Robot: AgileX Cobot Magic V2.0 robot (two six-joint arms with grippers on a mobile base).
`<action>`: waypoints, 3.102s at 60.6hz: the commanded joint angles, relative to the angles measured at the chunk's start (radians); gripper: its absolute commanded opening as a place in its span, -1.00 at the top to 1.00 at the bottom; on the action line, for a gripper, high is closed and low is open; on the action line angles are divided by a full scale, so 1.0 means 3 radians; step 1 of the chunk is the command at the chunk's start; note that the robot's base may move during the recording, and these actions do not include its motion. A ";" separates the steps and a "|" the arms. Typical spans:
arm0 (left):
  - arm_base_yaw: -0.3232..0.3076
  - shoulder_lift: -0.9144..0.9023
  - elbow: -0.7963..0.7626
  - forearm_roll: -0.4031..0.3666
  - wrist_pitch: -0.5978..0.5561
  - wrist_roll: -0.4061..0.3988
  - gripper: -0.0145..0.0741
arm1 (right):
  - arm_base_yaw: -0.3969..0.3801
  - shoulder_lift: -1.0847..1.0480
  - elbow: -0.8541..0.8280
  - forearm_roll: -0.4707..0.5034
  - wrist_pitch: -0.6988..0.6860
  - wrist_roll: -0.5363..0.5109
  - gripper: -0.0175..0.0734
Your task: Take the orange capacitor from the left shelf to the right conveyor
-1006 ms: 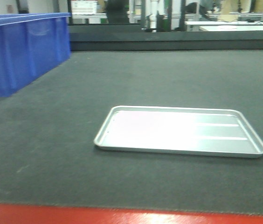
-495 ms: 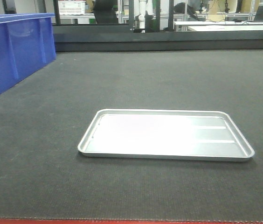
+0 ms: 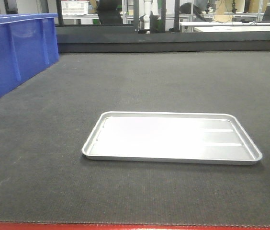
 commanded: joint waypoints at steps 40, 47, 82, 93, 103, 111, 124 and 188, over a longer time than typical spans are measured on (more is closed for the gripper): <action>-0.0019 0.0034 -0.0026 -0.0018 -0.0276 0.0000 0.91 | 0.0108 0.3452 -0.0177 -0.0378 -0.2682 0.0002 0.49; -0.0019 0.0034 -0.0026 -0.0018 -0.0276 0.0000 0.91 | 0.0161 0.3769 -0.0206 -0.0420 -0.2906 0.0002 0.49; -0.0019 0.0034 -0.0026 -0.0018 -0.0276 0.0000 0.91 | 0.0161 0.4498 -0.0206 -0.0401 -0.3866 0.0002 -0.74; -0.0019 0.0034 -0.0026 -0.0018 -0.0276 0.0000 0.91 | 0.0161 0.4498 -0.0206 -0.0401 -0.3848 0.0005 -0.74; -0.0019 0.0034 -0.0026 -0.0018 -0.0276 0.0000 0.91 | 0.0162 0.4437 -0.0206 -0.0401 -0.3983 0.0079 -0.74; -0.0019 0.0034 -0.0026 -0.0018 -0.0276 0.0000 0.91 | 0.0169 0.4279 -0.0206 -0.0401 -0.4022 0.0358 -0.74; -0.0019 0.0034 -0.0026 -0.0018 -0.0276 0.0000 0.91 | 0.0169 0.3877 -0.0206 -0.0426 -0.3928 0.0355 -0.73; -0.0019 0.0034 -0.0026 -0.0018 -0.0276 0.0000 0.91 | -0.0228 0.1625 -0.0206 -0.0258 -0.2182 0.0009 0.51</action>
